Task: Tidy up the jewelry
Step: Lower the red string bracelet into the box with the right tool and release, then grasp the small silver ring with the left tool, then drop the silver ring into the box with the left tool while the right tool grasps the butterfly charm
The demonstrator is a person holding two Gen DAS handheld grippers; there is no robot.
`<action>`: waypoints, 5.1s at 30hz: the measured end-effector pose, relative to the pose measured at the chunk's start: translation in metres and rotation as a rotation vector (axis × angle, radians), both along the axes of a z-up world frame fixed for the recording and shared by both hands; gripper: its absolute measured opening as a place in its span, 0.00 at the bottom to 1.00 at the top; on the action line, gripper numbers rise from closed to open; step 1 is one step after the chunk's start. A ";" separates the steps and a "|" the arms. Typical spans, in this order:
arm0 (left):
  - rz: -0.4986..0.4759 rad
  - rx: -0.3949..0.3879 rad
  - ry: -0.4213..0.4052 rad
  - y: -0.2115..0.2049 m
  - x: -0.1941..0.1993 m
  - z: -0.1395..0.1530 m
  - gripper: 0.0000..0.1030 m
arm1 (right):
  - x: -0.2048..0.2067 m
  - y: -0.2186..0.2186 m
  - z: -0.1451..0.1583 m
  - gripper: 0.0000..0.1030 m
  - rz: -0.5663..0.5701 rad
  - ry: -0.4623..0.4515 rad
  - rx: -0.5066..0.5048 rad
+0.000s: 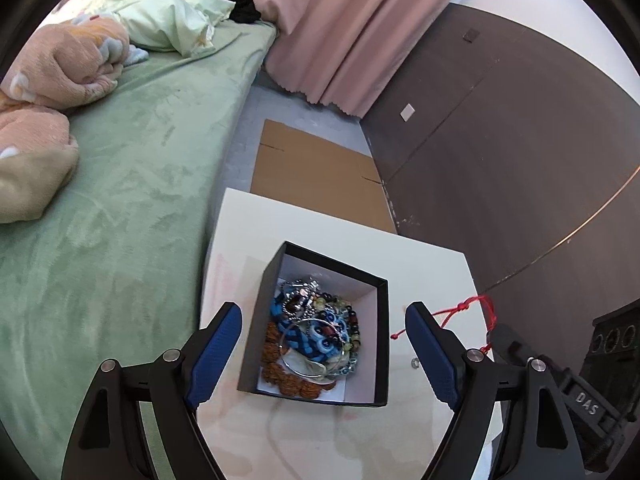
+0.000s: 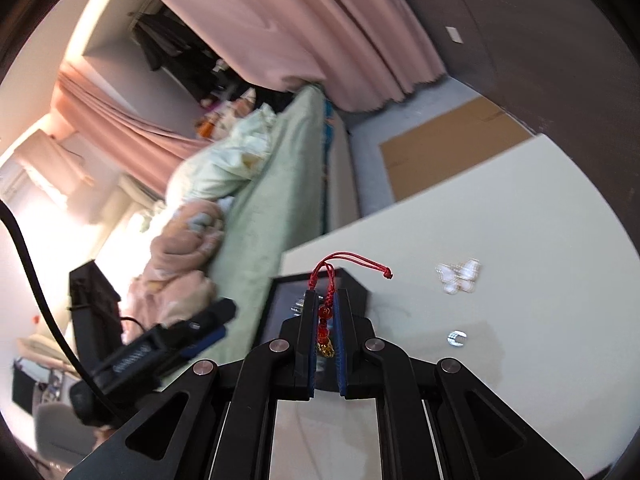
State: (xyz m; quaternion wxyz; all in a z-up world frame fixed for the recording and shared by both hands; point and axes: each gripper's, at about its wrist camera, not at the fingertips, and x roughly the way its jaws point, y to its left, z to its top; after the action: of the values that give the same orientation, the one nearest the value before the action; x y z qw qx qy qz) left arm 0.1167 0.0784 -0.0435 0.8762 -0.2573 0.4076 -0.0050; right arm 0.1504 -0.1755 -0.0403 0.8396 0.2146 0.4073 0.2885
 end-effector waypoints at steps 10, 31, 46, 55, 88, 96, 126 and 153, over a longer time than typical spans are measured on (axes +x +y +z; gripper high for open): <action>0.050 0.014 -0.039 0.022 -0.012 0.011 0.82 | 0.001 0.041 -0.011 0.08 0.073 0.005 0.086; 0.054 0.011 -0.039 0.030 -0.017 0.011 0.82 | 0.015 0.040 -0.044 0.43 0.074 0.182 0.079; -0.028 0.080 -0.039 -0.021 -0.018 0.009 0.82 | 0.000 -0.024 -0.026 0.43 -0.040 0.160 0.004; -0.090 0.135 -0.024 -0.067 -0.020 0.003 0.82 | -0.012 -0.074 -0.029 0.74 -0.106 0.183 -0.008; -0.296 0.238 0.070 -0.171 0.022 -0.041 0.59 | -0.009 -0.179 -0.054 0.75 -0.327 0.340 0.017; -0.392 0.387 0.090 -0.199 0.037 -0.064 0.46 | 0.001 -0.189 -0.056 0.75 -0.326 0.364 0.033; -0.407 0.471 0.100 -0.212 0.051 -0.086 0.12 | 0.010 -0.194 -0.055 0.75 -0.301 0.365 0.044; -0.286 0.346 -0.007 -0.156 0.038 -0.031 0.12 | 0.029 -0.151 -0.053 0.75 -0.264 0.324 -0.066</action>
State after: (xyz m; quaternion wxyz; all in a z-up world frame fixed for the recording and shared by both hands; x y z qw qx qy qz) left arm 0.1546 -0.0772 -0.0742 0.8990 -0.0428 0.4317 -0.0601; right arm 0.1790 -0.3268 -0.0931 0.8002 0.2821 0.5144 0.1242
